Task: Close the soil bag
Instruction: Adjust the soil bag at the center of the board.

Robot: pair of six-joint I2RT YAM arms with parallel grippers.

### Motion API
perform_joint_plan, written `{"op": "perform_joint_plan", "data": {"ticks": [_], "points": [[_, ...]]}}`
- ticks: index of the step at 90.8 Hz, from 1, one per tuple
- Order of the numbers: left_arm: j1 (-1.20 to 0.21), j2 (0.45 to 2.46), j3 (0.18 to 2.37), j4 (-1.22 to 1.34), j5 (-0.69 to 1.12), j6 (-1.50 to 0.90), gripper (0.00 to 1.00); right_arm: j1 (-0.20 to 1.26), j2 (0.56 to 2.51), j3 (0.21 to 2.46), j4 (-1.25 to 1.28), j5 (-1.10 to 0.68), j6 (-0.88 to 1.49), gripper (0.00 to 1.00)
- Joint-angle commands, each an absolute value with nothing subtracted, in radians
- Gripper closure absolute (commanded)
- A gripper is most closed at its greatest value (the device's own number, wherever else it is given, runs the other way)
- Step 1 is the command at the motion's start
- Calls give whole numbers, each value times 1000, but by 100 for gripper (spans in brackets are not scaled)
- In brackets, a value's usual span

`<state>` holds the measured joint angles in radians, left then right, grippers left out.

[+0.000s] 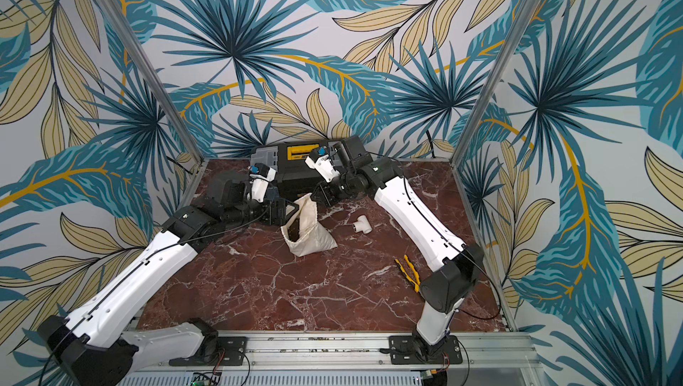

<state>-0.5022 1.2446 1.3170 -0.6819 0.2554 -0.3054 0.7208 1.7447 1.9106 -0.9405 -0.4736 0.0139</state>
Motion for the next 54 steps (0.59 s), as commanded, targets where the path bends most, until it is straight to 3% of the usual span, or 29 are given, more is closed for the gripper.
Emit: {"op": "perform_joint_plan", "data": {"ticks": [1,40,54], "points": [[-495,1295,1423,-772,340,-121,6,721,1774,1930,-922,-499,1,100],[-468,1372,1492,-978,271,88,15,720,1786,1933,-922,-509,1,100],[-443,1384,1503,-966,278,72,24,721,1788,1928,-922,-513,3,100]]}}
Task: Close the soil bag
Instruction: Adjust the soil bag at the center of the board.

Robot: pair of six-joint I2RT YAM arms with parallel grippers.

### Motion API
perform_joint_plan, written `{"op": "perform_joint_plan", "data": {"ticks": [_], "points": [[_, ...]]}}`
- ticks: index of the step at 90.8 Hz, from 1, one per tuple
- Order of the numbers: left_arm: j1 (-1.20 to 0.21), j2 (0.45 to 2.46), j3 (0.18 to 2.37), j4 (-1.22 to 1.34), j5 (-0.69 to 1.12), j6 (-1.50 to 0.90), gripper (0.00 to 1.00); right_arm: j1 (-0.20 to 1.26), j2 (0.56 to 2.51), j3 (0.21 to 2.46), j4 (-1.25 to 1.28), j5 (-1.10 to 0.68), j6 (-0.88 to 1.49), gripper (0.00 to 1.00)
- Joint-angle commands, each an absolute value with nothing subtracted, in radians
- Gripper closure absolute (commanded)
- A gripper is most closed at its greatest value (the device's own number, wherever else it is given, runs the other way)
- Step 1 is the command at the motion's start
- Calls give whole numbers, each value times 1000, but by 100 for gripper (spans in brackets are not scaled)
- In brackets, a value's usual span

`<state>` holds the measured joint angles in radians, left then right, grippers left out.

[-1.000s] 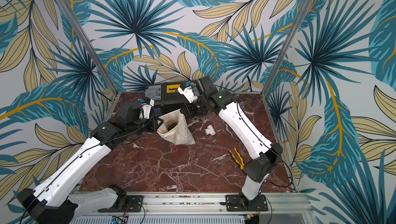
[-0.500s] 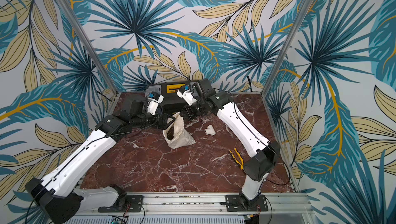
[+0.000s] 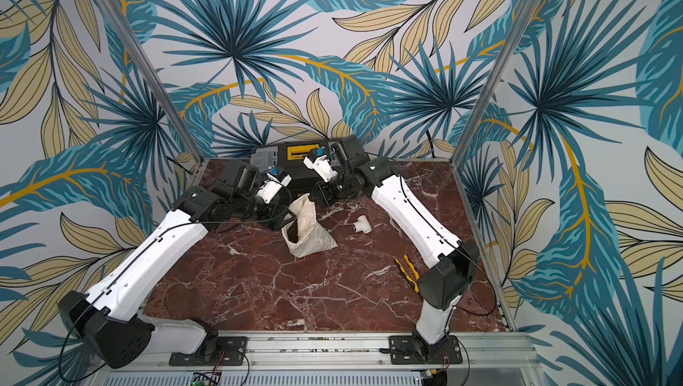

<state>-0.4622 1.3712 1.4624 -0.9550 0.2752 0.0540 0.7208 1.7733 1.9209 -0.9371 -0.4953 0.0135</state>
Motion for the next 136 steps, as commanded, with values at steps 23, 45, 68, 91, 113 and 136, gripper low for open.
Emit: {"op": "perform_joint_plan", "data": {"ticks": [23,45,68,91,113,136], "points": [[-435,1417,1517,-937,317,63,55,720,1792,1928,-922,-514,8,100],[-432,1419,1519,-938,337,29,85,721,1791,1927,-933,-520,30,91],[-432,1419,1523,-878,350,-87,90,720,1767,1875,-973,-547,105,52],[-432,1416,1546,-884,347,-113,91,724,1724,1782,-938,-545,205,51],[-432,1405,1545,-905,349,-121,91,730,1698,1745,-910,-529,251,75],[-431,1382,1527,-898,342,-114,83,739,1683,1816,-1001,-477,245,99]]}}
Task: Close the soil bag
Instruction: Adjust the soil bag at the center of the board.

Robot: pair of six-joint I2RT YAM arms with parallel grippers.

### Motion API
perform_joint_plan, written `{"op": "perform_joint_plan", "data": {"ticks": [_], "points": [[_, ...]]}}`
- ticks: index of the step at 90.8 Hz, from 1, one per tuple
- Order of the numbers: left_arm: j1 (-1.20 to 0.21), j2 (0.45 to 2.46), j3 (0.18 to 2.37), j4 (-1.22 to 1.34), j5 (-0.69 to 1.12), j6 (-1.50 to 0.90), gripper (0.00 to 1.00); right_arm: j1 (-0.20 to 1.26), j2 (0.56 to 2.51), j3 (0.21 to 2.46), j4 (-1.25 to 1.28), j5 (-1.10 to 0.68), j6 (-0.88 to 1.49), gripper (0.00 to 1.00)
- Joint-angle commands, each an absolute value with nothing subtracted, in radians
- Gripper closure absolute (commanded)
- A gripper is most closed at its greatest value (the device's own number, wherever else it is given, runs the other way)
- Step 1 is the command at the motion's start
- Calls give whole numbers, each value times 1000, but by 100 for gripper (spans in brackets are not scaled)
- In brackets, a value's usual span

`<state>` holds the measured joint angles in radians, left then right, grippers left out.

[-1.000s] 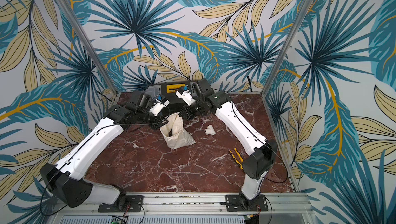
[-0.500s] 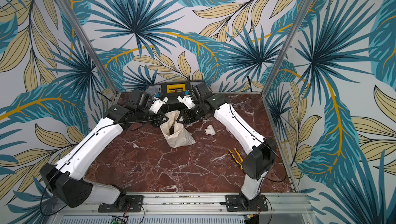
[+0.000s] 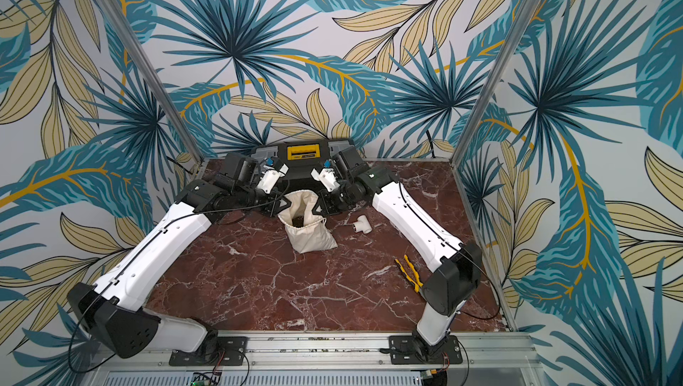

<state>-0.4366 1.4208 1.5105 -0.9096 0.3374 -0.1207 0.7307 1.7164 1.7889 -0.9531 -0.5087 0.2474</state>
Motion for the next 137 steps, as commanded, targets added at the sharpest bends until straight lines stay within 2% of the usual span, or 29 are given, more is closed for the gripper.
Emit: {"op": "perform_joint_plan", "data": {"ticks": [1,7,14,42,50,61,74,77,82,92,114,137], "points": [[-430,1383,1527,-898,344,-113,83,739,1683,1817,-1002,-476,244,99],[-430,1386,1527,-893,356,-101,81,740,1689,1827,-1011,-470,236,100],[-430,1384,1527,-888,367,-76,70,744,1703,1846,-1026,-468,227,100],[-422,1420,1570,-967,339,-18,68,752,1738,1901,-1082,-442,187,100],[-407,1421,1569,-963,347,-32,74,755,1744,1908,-1101,-426,188,98],[-400,1419,1576,-946,344,-62,85,765,1753,1915,-1119,-416,208,78],[-398,1416,1580,-932,314,-97,89,772,1759,1906,-1139,-379,222,72],[-398,1418,1581,-934,312,-104,89,772,1758,1905,-1148,-369,220,73],[-398,1419,1586,-937,309,-116,89,772,1752,1906,-1158,-353,216,81],[-398,1426,1609,-964,275,-145,90,772,1753,1947,-1199,-329,213,100],[-398,1395,1697,-1075,161,-244,90,770,1754,2150,-1285,-92,198,100],[-468,1317,1653,-1117,92,-372,90,770,1793,2172,-1236,-139,115,100]]}}
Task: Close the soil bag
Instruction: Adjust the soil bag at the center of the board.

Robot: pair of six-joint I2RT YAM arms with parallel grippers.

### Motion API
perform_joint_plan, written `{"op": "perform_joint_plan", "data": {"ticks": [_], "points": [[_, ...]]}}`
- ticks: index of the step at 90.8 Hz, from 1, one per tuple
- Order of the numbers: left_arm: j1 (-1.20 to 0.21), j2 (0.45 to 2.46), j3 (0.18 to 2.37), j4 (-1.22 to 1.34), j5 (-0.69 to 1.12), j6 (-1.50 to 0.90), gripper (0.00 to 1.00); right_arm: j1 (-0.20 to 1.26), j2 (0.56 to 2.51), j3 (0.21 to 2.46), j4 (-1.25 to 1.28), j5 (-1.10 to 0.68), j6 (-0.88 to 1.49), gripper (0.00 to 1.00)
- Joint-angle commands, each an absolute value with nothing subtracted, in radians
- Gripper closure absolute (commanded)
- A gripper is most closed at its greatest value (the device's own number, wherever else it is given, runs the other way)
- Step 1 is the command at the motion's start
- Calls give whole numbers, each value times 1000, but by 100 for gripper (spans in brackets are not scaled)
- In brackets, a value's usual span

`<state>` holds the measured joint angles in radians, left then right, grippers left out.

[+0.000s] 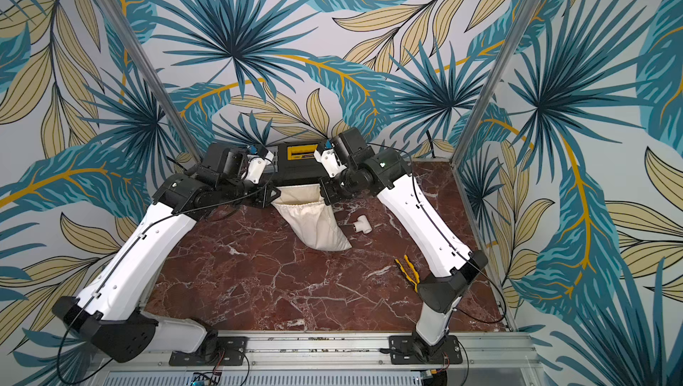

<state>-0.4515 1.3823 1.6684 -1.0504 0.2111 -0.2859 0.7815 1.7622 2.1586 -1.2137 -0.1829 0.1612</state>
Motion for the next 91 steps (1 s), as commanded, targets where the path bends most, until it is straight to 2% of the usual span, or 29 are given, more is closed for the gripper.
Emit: {"op": "perform_joint_plan", "data": {"ticks": [1,29,39,46,50,63,75,91], "points": [[-472,1313,1649,-1121,88,-376,89,769,1795,2171,-1234,-140,114,100],[-509,1216,1469,-1074,78,-511,88,761,1827,2117,-1189,-197,89,98],[-509,1235,1476,-1060,72,-501,88,758,1838,2117,-1185,-231,95,66],[-507,1261,1505,-1060,63,-483,88,754,1830,2115,-1178,-254,96,53],[-504,1275,1524,-1066,67,-470,88,751,1817,2117,-1170,-251,96,49],[-492,1323,1592,-1081,82,-439,88,734,1679,2020,-1033,-259,79,48],[-485,1340,1614,-1083,93,-430,88,703,1534,1845,-867,-374,56,48],[-478,1342,1616,-1079,95,-427,88,696,1403,1653,-798,-456,-2,47]]}}
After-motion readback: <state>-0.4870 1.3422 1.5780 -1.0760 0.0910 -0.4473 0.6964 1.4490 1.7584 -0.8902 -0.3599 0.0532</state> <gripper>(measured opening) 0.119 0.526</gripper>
